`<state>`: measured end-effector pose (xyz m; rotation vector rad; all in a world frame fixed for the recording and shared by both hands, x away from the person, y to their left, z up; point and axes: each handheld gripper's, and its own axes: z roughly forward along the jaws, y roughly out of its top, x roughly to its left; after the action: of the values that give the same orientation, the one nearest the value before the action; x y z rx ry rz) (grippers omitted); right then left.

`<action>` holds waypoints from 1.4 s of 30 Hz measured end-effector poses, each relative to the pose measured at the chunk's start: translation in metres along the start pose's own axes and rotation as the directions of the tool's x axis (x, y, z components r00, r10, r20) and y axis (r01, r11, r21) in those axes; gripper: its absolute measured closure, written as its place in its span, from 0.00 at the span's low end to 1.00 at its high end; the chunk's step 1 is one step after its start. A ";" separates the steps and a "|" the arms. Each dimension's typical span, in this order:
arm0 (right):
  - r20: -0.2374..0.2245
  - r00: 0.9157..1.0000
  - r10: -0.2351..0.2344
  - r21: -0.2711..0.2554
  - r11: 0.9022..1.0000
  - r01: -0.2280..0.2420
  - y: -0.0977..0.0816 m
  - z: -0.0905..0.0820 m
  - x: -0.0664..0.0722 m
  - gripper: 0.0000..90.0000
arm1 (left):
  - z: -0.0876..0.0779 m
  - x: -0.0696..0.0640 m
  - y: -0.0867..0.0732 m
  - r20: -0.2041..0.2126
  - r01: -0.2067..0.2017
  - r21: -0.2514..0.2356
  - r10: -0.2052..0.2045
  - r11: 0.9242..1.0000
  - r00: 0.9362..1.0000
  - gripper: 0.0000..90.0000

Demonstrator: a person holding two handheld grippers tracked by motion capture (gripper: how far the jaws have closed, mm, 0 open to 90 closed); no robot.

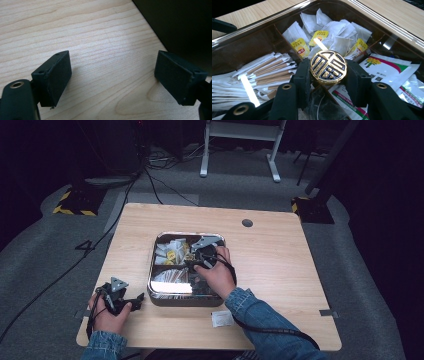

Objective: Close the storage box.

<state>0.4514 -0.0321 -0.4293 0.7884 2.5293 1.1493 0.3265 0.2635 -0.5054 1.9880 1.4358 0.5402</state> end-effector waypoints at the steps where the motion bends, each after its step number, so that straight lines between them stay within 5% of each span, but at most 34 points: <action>1: 0.003 1.000 0.002 0.002 1.000 -0.002 -0.001 0.001 0.001 0.65 | 0.000 0.000 0.000 -0.001 -0.002 -0.001 0.002 1.000 1.000 0.16; 29: -0.007 1.000 -0.007 0.017 1.000 0.007 -0.007 0.006 0.005 0.64 | 0.001 0.000 0.001 0.000 -0.005 -0.001 0.005 1.000 1.000 0.16; 36: -0.015 1.000 -0.006 -0.051 0.999 0.005 -0.001 -0.005 0.003 0.45 | 0.001 0.001 0.001 0.005 -0.005 0.001 0.005 1.000 1.000 0.16; 42: -0.020 1.000 0.004 -0.091 0.996 -0.005 0.005 -0.026 -0.005 0.41 | 0.002 0.001 0.002 0.003 -0.006 -0.001 0.006 1.000 1.000 0.16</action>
<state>0.4461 -0.0486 -0.4084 0.7641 2.4718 1.2697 0.3290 0.2637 -0.5054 1.9924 1.4278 0.5403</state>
